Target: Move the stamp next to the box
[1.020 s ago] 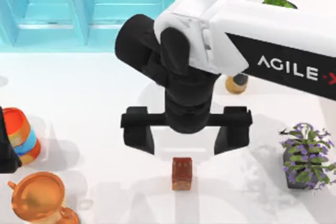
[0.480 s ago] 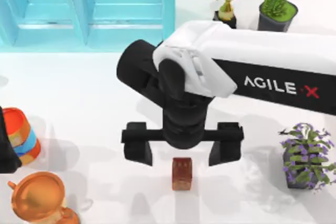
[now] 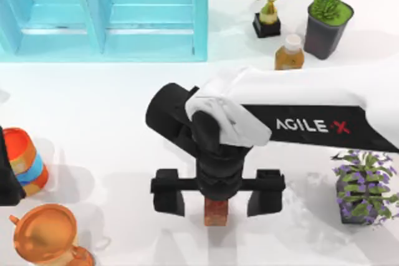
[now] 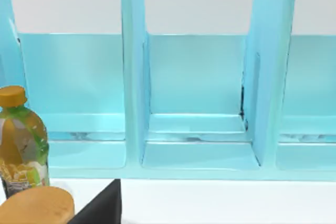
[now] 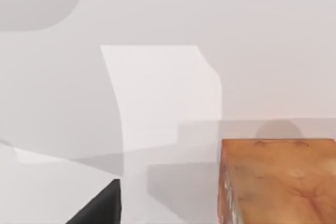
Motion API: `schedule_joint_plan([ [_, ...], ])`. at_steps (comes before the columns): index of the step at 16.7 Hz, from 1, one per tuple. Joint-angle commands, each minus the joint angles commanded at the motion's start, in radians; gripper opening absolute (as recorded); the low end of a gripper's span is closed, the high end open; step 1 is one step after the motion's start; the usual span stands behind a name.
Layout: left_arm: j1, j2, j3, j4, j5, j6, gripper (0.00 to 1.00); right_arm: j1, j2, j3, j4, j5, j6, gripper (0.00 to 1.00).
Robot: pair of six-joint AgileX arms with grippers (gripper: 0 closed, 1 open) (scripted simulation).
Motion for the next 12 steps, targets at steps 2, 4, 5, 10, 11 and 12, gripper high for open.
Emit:
schedule_joint_plan([
  [2, 0.0, 0.0, 0.0, 0.0, 0.0, 0.0, 1.0, 0.0, 0.0, 0.0, 0.0, 0.0, 0.0, 0.92],
  [4, 0.0, 0.0, 0.0, 0.0, 0.0, 0.0, 1.0, 0.0, 0.0, 0.0, 0.0, 0.0, 0.0, 0.77],
  [5, 0.0, 0.0, 0.0, 0.0, 0.0, 0.0, 1.0, 0.0, 0.0, 0.0, 0.0, 0.0, 0.0, 0.7],
  [10, 0.0, 0.0, 0.0, 0.0, 0.0, 0.0, 1.0, 0.0, 0.0, 0.0, 0.0, 0.0, 0.0, 0.32],
  [11, 0.0, 0.0, 0.0, 0.0, 0.0, 0.0, 1.0, 0.0, 0.0, 0.0, 0.0, 0.0, 0.0, 0.25],
  [12, 0.0, 0.0, 0.0, 0.0, 0.0, 0.0, 1.0, 0.0, 0.0, 0.0, 0.0, 0.0, 0.0, 0.17],
])
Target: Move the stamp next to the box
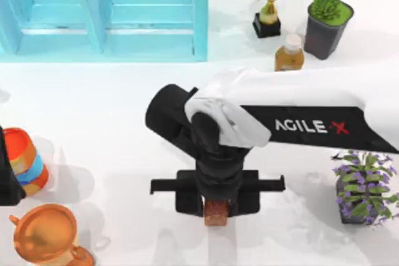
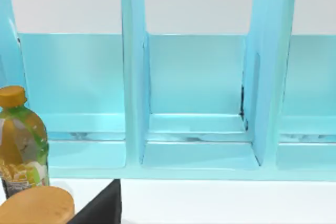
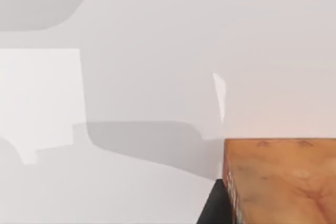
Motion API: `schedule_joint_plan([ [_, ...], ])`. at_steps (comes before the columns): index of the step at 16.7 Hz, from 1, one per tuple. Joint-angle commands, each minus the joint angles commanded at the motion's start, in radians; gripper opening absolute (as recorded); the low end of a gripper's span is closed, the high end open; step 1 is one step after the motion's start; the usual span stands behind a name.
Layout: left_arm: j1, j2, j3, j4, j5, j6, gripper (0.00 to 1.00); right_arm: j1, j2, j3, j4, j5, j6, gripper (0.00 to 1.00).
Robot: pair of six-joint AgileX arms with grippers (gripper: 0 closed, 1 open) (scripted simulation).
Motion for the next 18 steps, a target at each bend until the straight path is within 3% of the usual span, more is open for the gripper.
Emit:
schedule_joint_plan([
  [2, 0.0, 0.0, 0.0, 0.0, 0.0, 0.0, 1.0, 0.0, 0.0, 0.0, 0.0, 0.0, 0.0, 0.02],
  [3, 0.0, 0.0, 0.0, 0.0, 0.0, 0.0, 1.0, 0.0, 0.0, 0.0, 0.0, 0.0, 0.0, 0.0],
  [12, 0.0, 0.0, 0.0, 0.0, 0.0, 0.0, 1.0, -0.002, -0.003, 0.003, -0.003, 0.0, 0.0, 0.0],
  [18, 0.0, 0.0, 0.0, 0.0, 0.0, 0.0, 1.0, -0.004, -0.056, 0.099, -0.159, 0.0, -0.001, 0.0],
])
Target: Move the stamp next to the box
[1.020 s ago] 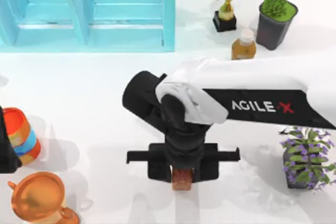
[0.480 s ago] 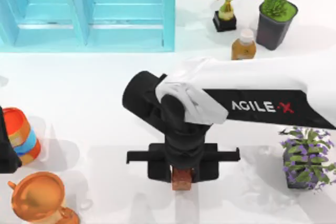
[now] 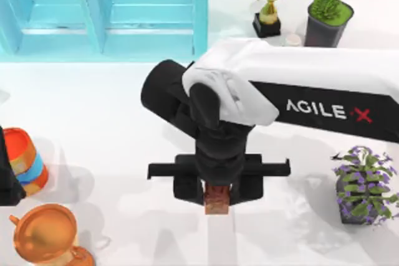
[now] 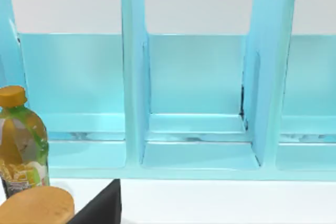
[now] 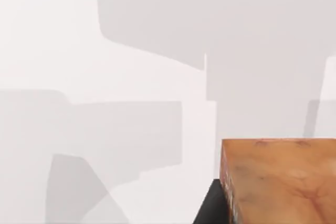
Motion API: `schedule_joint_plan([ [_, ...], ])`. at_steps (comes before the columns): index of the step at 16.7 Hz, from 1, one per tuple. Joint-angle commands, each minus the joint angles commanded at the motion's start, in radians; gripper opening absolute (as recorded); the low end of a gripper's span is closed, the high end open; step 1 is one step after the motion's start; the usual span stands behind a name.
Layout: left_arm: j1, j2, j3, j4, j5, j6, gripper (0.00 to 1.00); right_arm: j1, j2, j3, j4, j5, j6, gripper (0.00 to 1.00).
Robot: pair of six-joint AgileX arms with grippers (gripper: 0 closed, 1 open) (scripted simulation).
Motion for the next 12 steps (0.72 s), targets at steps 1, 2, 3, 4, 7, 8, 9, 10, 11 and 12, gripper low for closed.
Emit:
schedule_joint_plan([
  [1, 0.0, 0.0, 0.0, 0.0, 0.0, 0.0, 1.0, 0.0, -0.007, 0.01, -0.012, 0.0, 0.0, 0.0],
  [2, 0.0, 0.0, 0.0, 0.0, 0.0, 0.0, 1.0, 0.0, -0.008, 0.012, -0.015, 0.0, -0.001, 0.0],
  [3, 0.0, 0.0, 0.0, 0.0, 0.0, 0.0, 1.0, 0.0, -0.008, 0.012, -0.015, 0.0, -0.001, 0.0],
  [4, 0.0, 0.0, 0.0, 0.0, 0.0, 0.0, 1.0, 0.0, -0.008, 0.012, -0.015, 0.0, -0.001, 0.0],
  [7, 0.0, 0.0, 0.0, 0.0, 0.0, 0.0, 1.0, -0.014, -0.004, 0.017, -0.019, -0.001, -0.013, 0.0],
  [8, 0.0, 0.0, 0.0, 0.0, 0.0, 0.0, 1.0, -0.036, -0.004, 0.031, -0.03, -0.001, -0.036, 0.0],
  [9, 0.0, 0.0, 0.0, 0.0, 0.0, 0.0, 1.0, -0.068, -0.005, 0.049, -0.046, -0.001, -0.068, 0.0],
  [10, 0.0, 0.0, 0.0, 0.0, 0.0, 0.0, 1.0, -0.109, -0.006, 0.07, -0.066, -0.002, -0.109, 0.0],
  [11, 0.0, 0.0, 0.0, 0.0, 0.0, 0.0, 1.0, -0.159, -0.007, 0.094, -0.089, -0.002, -0.16, 0.0],
  [12, 0.0, 0.0, 0.0, 0.0, 0.0, 0.0, 1.0, -0.216, -0.008, 0.12, -0.116, -0.002, -0.219, 0.0],
])
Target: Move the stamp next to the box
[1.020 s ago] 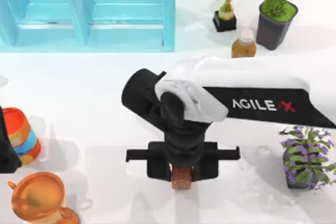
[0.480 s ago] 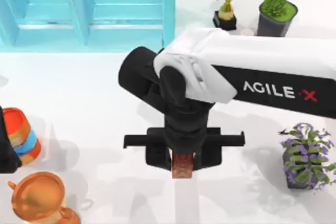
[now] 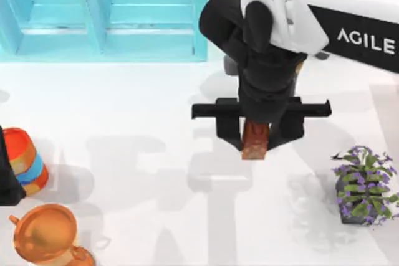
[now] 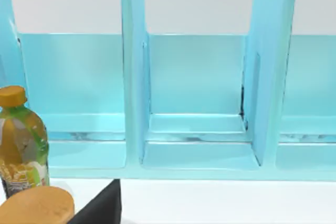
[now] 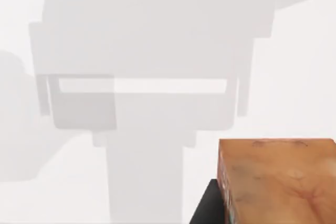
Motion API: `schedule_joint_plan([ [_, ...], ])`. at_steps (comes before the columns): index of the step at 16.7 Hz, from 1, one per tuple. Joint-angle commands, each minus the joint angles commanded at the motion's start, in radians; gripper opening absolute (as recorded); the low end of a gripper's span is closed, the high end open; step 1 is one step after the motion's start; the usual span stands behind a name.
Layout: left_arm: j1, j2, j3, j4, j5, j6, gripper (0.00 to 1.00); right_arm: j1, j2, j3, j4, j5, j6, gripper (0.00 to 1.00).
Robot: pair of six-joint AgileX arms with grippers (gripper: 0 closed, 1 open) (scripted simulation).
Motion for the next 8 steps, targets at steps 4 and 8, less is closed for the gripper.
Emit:
schedule_joint_plan([
  [4, 0.0, 0.0, 0.0, 0.0, 0.0, 0.0, 1.0, -0.281, -0.007, 0.111, -0.122, 0.002, -0.284, 0.0],
  [8, 0.0, 0.0, 0.0, 0.0, 0.0, 0.0, 1.0, -0.526, -0.01, 0.201, -0.223, 0.003, -0.528, 0.0],
])
